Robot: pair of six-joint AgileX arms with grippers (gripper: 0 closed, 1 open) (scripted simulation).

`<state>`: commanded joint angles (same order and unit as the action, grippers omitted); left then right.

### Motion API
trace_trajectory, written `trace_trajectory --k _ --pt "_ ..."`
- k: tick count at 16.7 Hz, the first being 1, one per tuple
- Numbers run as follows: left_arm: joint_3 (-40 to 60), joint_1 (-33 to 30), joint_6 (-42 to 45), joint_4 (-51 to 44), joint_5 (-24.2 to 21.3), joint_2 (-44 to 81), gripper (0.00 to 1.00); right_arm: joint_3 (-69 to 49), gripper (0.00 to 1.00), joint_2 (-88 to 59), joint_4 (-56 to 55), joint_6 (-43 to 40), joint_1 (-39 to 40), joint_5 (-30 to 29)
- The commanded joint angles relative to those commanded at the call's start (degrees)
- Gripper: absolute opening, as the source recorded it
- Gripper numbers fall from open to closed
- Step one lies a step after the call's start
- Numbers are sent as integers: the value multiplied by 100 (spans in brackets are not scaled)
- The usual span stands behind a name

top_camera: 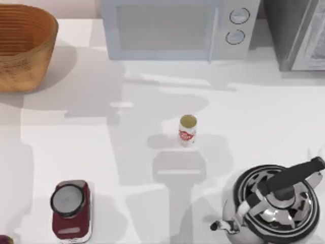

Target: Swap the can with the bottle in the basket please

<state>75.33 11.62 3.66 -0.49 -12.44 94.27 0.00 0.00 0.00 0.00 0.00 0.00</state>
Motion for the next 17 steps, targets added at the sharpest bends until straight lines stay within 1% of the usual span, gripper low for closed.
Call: trace_trajectory --k 9,14,17 --pt "321 -200 -61 746 150 1024 0 0 100 0 0 0 0 0" --pt "331 -209 -64 785 164 1081 0 0 100 0 0 0 0 0" --pt "331 -209 -64 785 164 1081 23 0 100 0 0 0 0 0"
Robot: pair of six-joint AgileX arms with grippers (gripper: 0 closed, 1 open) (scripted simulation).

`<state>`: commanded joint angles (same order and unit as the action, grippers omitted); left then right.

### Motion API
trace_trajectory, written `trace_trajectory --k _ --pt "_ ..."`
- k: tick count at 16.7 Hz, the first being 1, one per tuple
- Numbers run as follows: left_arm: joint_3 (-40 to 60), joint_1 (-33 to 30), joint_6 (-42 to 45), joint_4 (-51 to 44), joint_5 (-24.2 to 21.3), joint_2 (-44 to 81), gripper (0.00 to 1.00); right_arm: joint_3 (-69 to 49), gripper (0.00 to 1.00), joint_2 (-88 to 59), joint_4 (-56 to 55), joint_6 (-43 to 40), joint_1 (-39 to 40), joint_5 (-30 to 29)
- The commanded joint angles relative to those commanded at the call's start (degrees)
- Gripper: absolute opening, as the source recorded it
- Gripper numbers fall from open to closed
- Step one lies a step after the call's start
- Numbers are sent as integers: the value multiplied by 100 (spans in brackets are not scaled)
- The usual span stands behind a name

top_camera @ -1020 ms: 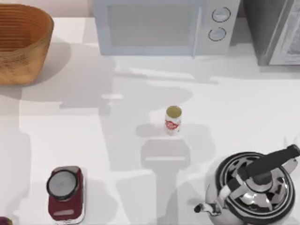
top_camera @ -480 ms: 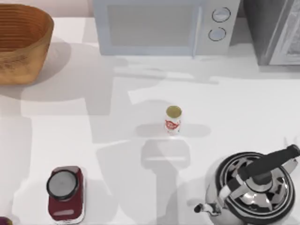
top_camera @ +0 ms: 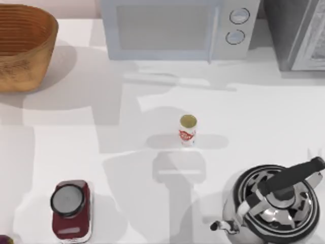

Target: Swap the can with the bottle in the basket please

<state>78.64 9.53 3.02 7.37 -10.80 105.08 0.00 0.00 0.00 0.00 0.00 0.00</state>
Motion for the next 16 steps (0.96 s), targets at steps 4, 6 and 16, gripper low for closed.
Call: trace_trajectory --k 4,6,16 --pt "0 0 0 0 0 0 53 0 100 0 0 0 0 0" --pt "0 0 0 0 0 0 68 0 100 0 0 0 0 0" --pt "0 0 0 0 0 0 100 0 100 0 0 0 0 0"
